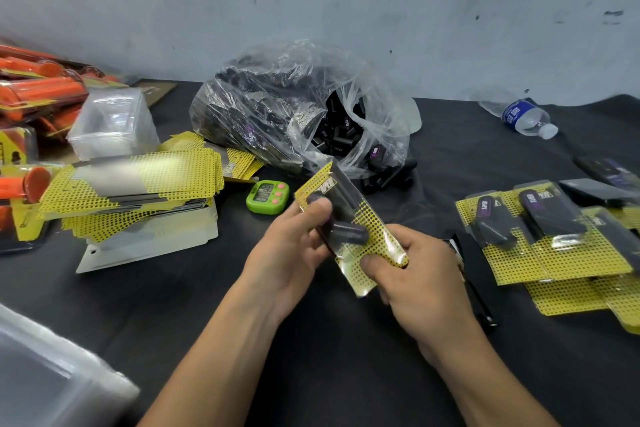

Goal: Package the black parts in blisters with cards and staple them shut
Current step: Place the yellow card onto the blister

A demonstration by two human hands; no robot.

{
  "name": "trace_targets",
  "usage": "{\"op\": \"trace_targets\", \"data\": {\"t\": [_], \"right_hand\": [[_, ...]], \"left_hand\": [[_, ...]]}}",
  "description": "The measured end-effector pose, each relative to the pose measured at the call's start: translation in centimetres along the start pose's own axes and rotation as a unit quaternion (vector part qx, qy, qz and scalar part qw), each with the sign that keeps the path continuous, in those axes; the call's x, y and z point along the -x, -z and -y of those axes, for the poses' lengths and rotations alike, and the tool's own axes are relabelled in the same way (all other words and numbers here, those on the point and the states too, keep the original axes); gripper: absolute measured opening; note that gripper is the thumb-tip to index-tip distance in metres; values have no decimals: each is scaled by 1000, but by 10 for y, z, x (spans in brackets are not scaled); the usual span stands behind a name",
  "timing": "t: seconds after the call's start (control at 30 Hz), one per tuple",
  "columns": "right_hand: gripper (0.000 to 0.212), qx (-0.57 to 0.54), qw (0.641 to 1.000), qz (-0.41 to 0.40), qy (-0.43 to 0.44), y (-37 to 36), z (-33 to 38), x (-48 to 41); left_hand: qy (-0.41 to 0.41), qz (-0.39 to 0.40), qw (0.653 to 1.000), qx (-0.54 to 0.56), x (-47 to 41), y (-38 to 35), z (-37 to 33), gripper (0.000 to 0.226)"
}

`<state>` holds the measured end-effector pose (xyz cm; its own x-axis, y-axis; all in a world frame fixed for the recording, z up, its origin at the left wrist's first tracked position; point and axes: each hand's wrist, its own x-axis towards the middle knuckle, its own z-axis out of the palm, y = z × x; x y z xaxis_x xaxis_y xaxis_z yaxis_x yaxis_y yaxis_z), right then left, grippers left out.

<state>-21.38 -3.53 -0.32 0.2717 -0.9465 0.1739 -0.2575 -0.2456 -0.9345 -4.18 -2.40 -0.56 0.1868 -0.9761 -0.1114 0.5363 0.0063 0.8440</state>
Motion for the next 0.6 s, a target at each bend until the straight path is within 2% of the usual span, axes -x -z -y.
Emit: {"op": "trace_targets", "data": {"t": [0.07,0.13,0.27,0.3,0.33,0.47,0.6], "right_hand": [[31,-53,998,18,-24,-4,0,1],[30,-83,994,27,-63,-7,-1,0],[6,-61,988,48,-131,-7,-7,-4],[7,-52,988,44,-139,-8,-8,-4],[8,-50,988,33,-142,-8,-8,-4],[22,-91,986,-14,-139,-10,-5,-2],[35,-76,988,-23,-132,-9,-4,-3]], "left_hand": [[12,13,1000,-13,-1,1,4,39],[3,7,1000,-20,-3,1,5,37],[-19,-38,999,-6,-6,5,2,48],[-22,-47,999,-4,-6,6,2,50],[-23,-51,998,-7,-6,6,2,49],[11,-42,998,-43,-7,4,6,22],[51,-27,995,-83,-7,2,8,17]]}}
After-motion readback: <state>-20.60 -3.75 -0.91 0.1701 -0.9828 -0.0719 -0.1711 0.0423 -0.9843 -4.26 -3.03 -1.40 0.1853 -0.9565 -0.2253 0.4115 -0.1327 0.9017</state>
